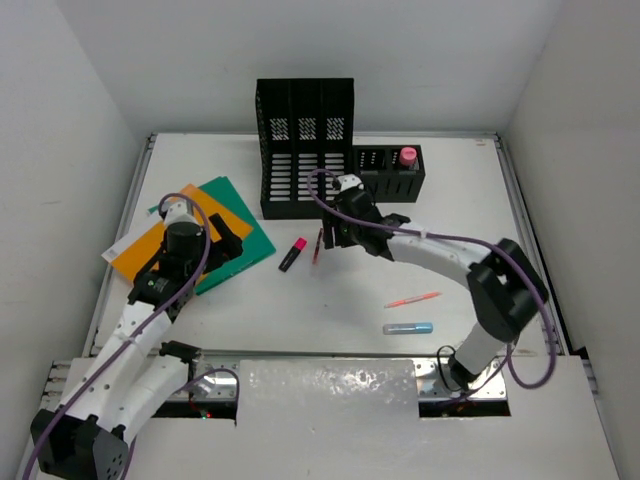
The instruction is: Organize the desk
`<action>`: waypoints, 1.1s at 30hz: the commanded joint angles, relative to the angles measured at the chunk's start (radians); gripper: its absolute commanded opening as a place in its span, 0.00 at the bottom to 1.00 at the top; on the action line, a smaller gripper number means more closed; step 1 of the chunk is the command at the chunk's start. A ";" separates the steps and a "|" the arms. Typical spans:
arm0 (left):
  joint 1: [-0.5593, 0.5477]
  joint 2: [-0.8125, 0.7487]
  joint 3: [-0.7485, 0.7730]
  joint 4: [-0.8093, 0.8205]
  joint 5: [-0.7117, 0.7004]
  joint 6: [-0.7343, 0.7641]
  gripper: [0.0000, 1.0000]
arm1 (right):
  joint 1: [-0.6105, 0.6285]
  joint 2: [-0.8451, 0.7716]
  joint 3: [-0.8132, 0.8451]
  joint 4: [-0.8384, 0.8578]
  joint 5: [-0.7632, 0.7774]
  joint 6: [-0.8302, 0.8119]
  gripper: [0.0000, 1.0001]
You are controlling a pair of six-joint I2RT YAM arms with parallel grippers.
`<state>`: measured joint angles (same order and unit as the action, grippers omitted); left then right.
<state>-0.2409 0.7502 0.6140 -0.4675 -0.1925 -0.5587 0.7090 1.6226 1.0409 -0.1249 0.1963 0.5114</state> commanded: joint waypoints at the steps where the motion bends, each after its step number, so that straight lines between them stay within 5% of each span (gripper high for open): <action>1: -0.008 -0.002 0.024 0.010 0.011 -0.003 0.97 | 0.023 0.069 0.086 0.012 0.034 0.141 0.62; 12: -0.005 -0.095 0.001 -0.016 0.036 -0.003 0.96 | 0.055 0.250 0.182 -0.021 0.115 0.283 0.49; 33: -0.005 -0.153 -0.002 -0.017 0.031 -0.001 0.96 | 0.129 0.405 0.269 -0.098 0.304 0.219 0.33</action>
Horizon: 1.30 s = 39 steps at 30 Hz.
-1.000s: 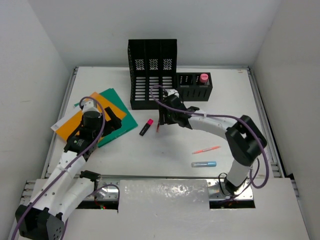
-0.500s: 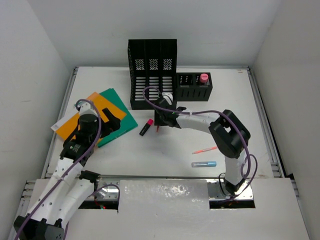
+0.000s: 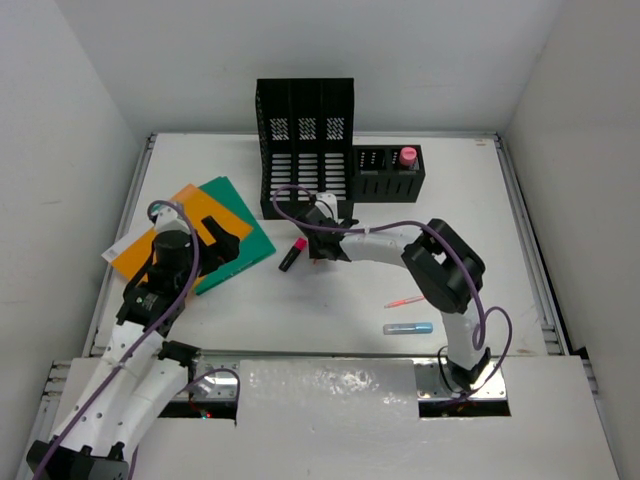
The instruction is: Organize the desk
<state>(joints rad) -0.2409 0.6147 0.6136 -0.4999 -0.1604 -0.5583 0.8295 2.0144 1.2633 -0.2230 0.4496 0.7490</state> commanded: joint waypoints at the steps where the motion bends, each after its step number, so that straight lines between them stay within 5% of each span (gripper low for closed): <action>1: -0.005 -0.021 -0.002 0.015 -0.001 -0.002 0.96 | 0.008 0.021 0.053 0.005 0.049 -0.020 0.33; 10: -0.005 -0.029 0.000 0.011 0.007 -0.002 0.96 | 0.008 0.046 0.061 0.063 0.015 -0.053 0.33; 18: -0.005 -0.029 -0.003 0.014 0.007 -0.002 0.96 | 0.008 0.079 0.053 0.031 0.018 -0.043 0.00; 20: -0.005 -0.030 -0.003 0.014 0.005 0.000 0.96 | 0.008 0.070 0.030 0.002 0.015 -0.031 0.00; 32: -0.005 -0.038 -0.005 0.014 -0.008 -0.005 0.97 | 0.020 -0.304 -0.157 -0.206 0.008 -0.019 0.00; 39: -0.005 -0.026 -0.006 0.018 -0.001 -0.003 0.97 | 0.025 -0.512 -0.056 -0.271 0.136 -0.198 0.00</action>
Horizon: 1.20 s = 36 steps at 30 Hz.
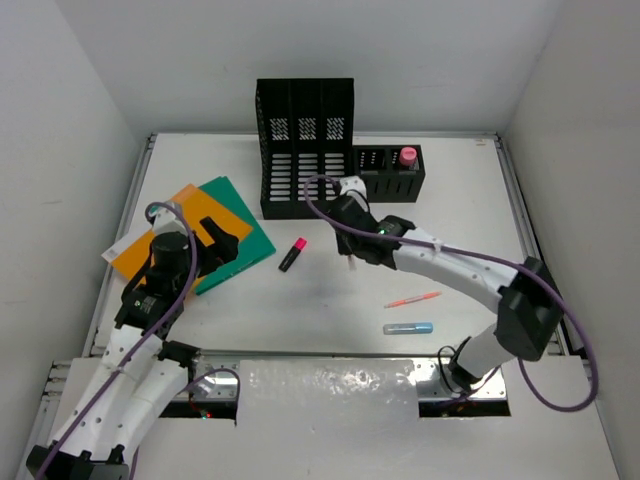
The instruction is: Organize the desk
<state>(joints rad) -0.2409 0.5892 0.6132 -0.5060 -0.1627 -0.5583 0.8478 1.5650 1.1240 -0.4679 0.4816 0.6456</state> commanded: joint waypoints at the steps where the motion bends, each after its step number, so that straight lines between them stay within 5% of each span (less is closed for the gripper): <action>1: -0.005 0.000 -0.006 0.024 0.000 -0.006 0.97 | 0.007 -0.074 0.112 -0.020 0.151 -0.162 0.00; 5: -0.003 -0.005 -0.007 0.027 0.000 -0.006 0.97 | 0.004 -0.126 0.038 0.235 0.382 -0.404 0.00; 7: -0.005 -0.008 -0.010 0.029 -0.003 -0.008 0.97 | 0.000 -0.137 -0.079 0.551 0.449 -0.598 0.00; 12: -0.005 0.001 -0.012 0.020 -0.032 -0.022 0.97 | -0.059 -0.050 -0.242 1.267 0.434 -0.926 0.00; 14: -0.006 0.001 -0.012 0.018 -0.032 -0.025 0.98 | -0.107 0.012 -0.244 1.377 0.404 -0.975 0.00; 36: -0.006 0.014 -0.017 0.000 -0.063 -0.051 0.98 | -0.421 0.345 0.161 1.239 -0.006 -0.497 0.00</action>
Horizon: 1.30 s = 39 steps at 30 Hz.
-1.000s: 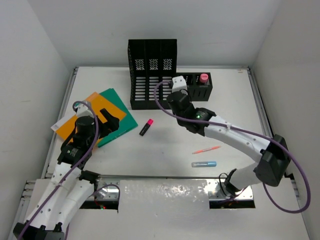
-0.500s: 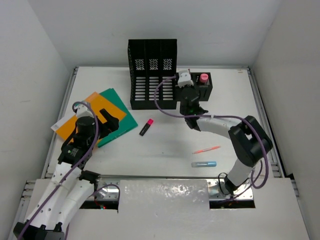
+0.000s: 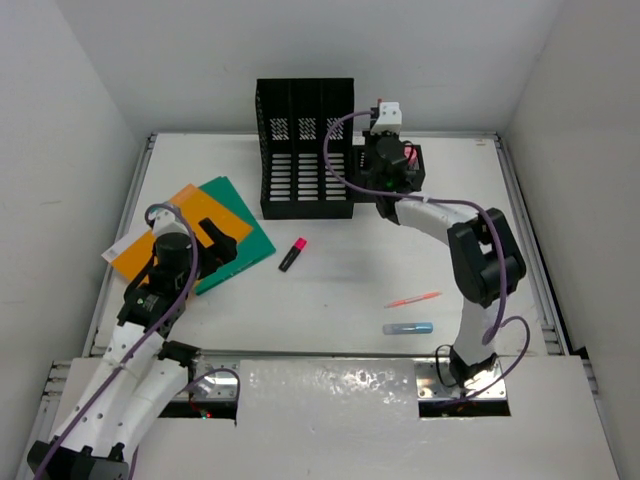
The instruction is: Organize the desk
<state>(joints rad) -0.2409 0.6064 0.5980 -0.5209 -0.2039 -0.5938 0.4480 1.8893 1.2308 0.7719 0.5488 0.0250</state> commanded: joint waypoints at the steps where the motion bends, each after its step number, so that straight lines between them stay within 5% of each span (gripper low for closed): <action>1: -0.006 -0.002 -0.001 0.015 -0.022 -0.015 0.98 | -0.035 0.040 0.061 -0.002 -0.091 0.139 0.00; 19: -0.006 -0.004 0.006 -0.005 -0.065 -0.024 0.98 | -0.060 0.206 0.222 -0.148 -0.165 0.230 0.01; 21: -0.006 -0.005 0.006 -0.005 -0.069 -0.026 0.98 | -0.061 0.186 0.187 -0.140 -0.158 0.220 0.13; 29: -0.008 -0.013 0.006 -0.005 -0.065 -0.027 0.98 | -0.061 0.137 0.131 -0.149 -0.150 0.181 0.34; 39: -0.006 -0.040 -0.001 0.001 -0.063 -0.034 0.98 | -0.058 -0.059 0.035 -0.108 -0.177 0.101 0.44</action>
<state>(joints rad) -0.2413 0.5850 0.5980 -0.5289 -0.2592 -0.6121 0.3847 1.9579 1.2728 0.5941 0.3897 0.1711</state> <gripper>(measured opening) 0.979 0.431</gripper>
